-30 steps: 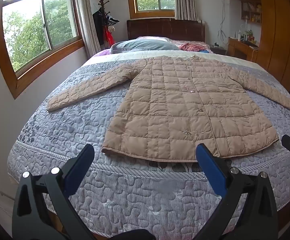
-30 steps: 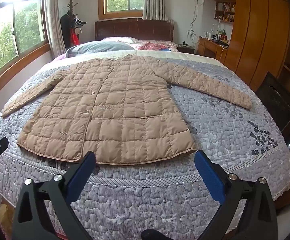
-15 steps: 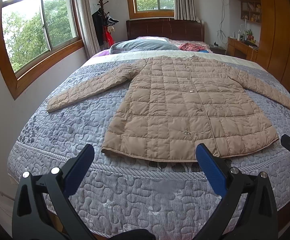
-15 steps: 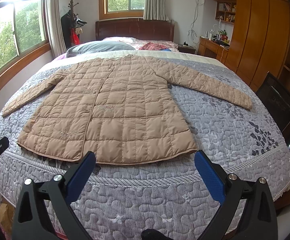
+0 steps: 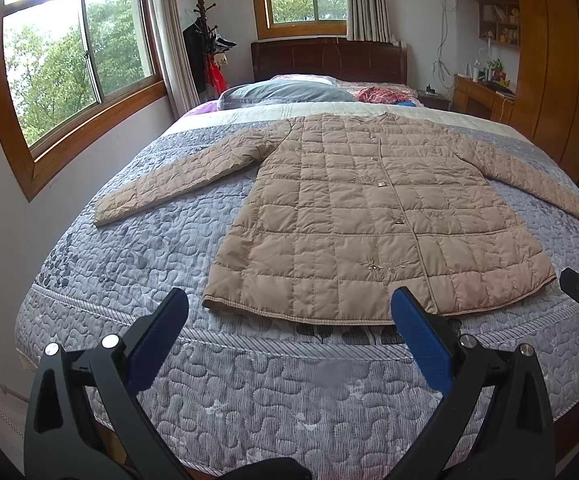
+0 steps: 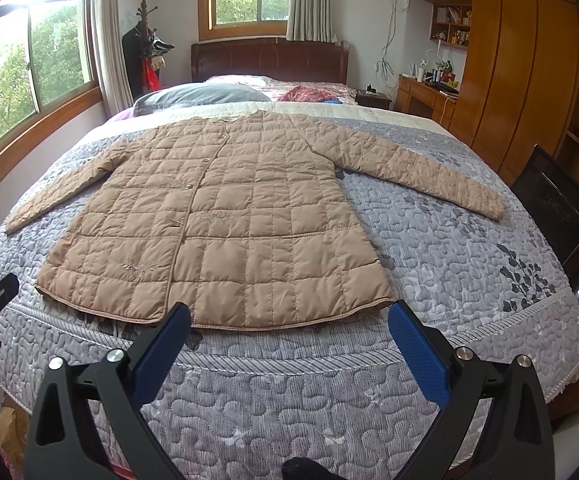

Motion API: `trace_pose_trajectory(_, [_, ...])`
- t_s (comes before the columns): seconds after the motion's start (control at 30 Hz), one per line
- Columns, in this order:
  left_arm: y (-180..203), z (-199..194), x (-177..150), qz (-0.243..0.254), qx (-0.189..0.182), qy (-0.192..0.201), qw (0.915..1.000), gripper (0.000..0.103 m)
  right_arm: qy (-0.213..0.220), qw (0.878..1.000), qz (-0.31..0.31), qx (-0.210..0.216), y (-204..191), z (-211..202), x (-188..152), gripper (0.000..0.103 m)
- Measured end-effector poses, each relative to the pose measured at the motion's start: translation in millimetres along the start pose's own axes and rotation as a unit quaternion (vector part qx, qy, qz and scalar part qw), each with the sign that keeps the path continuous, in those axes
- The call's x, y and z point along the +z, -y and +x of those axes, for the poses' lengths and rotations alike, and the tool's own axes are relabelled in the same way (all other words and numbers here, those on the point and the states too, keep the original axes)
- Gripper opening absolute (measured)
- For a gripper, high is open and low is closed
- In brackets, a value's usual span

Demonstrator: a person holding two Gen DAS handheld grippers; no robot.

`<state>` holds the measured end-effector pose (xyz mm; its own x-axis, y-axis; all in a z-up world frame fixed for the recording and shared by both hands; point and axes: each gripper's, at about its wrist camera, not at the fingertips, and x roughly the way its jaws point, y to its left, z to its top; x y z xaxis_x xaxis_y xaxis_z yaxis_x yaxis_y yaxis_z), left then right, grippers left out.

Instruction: Fold large clothes

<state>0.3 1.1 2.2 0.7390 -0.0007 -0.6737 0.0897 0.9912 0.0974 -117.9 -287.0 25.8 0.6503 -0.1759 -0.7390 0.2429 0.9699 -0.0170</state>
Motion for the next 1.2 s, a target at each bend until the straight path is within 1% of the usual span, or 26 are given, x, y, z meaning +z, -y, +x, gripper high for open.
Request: trace_pose_trajectory(1.2, [-0.7,0.9,0.9,0.0,-0.001,0.001,1.0,0.1,-0.002,1.0,-0.004,0.002,-2.5,-1.2,4.9,0.099])
